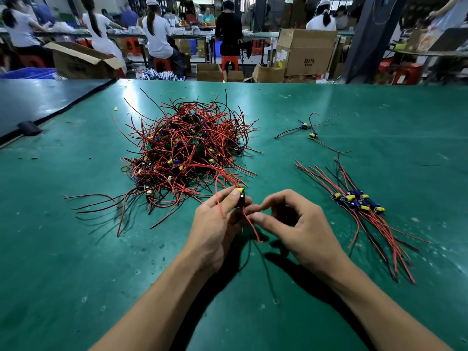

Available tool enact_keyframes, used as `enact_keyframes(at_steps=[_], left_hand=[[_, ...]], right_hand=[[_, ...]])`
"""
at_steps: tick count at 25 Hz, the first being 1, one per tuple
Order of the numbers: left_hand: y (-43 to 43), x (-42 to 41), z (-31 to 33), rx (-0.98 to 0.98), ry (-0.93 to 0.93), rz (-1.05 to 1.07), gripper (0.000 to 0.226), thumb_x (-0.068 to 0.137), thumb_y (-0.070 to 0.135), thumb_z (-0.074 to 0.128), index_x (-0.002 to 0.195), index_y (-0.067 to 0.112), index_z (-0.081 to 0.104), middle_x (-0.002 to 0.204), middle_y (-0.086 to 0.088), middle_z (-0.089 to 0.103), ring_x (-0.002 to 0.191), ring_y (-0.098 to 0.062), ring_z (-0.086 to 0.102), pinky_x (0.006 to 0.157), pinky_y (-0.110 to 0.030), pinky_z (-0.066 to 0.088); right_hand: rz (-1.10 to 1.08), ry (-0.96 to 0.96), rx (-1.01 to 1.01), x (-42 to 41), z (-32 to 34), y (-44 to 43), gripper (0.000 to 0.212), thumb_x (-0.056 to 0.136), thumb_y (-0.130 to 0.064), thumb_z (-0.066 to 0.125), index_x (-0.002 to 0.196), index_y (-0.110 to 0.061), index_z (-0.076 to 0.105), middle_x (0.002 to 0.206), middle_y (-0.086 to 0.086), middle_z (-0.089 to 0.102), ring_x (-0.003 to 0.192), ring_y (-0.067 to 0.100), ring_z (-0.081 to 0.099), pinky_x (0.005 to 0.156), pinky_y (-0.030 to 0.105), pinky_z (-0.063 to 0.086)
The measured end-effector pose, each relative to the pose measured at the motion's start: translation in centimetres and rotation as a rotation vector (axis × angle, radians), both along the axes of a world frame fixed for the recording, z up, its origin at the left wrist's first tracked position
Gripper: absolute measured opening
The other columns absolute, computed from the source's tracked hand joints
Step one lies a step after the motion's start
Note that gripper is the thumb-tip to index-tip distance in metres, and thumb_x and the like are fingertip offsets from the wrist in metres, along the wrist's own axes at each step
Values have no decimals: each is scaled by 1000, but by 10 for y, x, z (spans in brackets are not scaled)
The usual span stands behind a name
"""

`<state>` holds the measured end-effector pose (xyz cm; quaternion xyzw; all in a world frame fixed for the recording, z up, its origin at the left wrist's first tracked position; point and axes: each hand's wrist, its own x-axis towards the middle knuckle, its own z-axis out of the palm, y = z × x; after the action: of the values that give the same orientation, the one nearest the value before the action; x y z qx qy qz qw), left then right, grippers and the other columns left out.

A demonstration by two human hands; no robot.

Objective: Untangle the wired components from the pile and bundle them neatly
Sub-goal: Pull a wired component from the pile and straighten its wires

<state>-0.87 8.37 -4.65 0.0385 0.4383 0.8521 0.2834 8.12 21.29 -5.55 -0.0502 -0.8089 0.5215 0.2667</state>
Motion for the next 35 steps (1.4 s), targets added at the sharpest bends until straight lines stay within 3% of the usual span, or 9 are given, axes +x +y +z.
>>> enact_keyframes(at_steps=[5, 11, 15, 20, 26, 29, 30, 32, 35], left_hand=[[3, 11, -8, -324, 392, -60, 12, 95, 12, 57, 89, 7, 66, 60, 1, 54, 50, -14, 48, 48, -25, 42], [-1, 16, -8, -441, 682, -169, 12, 94, 15, 61, 90, 11, 71, 64, -9, 62, 56, -19, 55, 50, -23, 46], [2, 17, -10, -429, 646, -211, 13, 94, 8, 60, 96, 10, 72, 66, -5, 64, 58, -16, 55, 55, -22, 46], [1, 15, -10, -402, 621, -242, 12, 92, 4, 59, 85, 10, 67, 70, -1, 67, 61, -13, 58, 59, -23, 48], [3, 15, -9, -318, 457, -234, 15, 88, 7, 66, 76, 11, 74, 70, -11, 69, 61, -20, 61, 58, -24, 49], [2, 15, -8, -292, 431, -201, 16, 88, 2, 64, 75, 8, 71, 66, -13, 64, 61, -22, 55, 59, -29, 44], [3, 15, -8, -295, 444, -196, 15, 89, 0, 62, 76, 5, 67, 65, -13, 62, 63, -23, 51, 60, -30, 41], [4, 17, -8, -321, 479, -192, 14, 91, 0, 59, 78, 4, 59, 63, -11, 57, 67, -25, 45, 60, -31, 36], [4, 15, -8, -339, 492, -215, 16, 92, 0, 56, 78, 5, 55, 63, -11, 55, 66, -25, 44, 59, -31, 35]], right_hand=[[8, -82, -203, -2, 1, 7, 38, 74, -44, 77, 109, -30, 74, 80, -9, 59, 58, 5, 46, 57, 14, 38], [114, -124, -358, -1, 4, 11, 15, 81, -27, 82, 93, -18, 78, 71, 0, 64, 63, 10, 53, 59, 17, 43], [-33, -163, -612, -1, 9, 13, 18, 80, -31, 78, 81, -14, 75, 62, 5, 59, 43, 13, 44, 39, 21, 35], [9, -202, -843, -7, 10, 9, 28, 87, -40, 67, 74, -16, 74, 64, -2, 63, 45, 6, 48, 42, 15, 35], [94, -211, -768, -7, 3, 11, 29, 73, -43, 77, 80, -15, 76, 63, 3, 54, 45, 10, 41, 41, 17, 29], [164, -240, -672, -6, -1, 9, 39, 76, -41, 79, 96, -8, 77, 84, 20, 70, 68, 22, 63, 64, 32, 53], [152, -251, -608, -5, -1, 8, 40, 79, -41, 78, 98, -6, 77, 80, 17, 71, 64, 19, 63, 60, 30, 54], [97, -274, -606, -7, -2, 6, 41, 81, -42, 77, 98, -5, 75, 53, 5, 54, 40, 11, 43, 40, 19, 35], [2, -266, -698, -10, -1, 11, 35, 85, -40, 74, 94, -7, 75, 48, -3, 38, 32, 9, 26, 40, 13, 22]])
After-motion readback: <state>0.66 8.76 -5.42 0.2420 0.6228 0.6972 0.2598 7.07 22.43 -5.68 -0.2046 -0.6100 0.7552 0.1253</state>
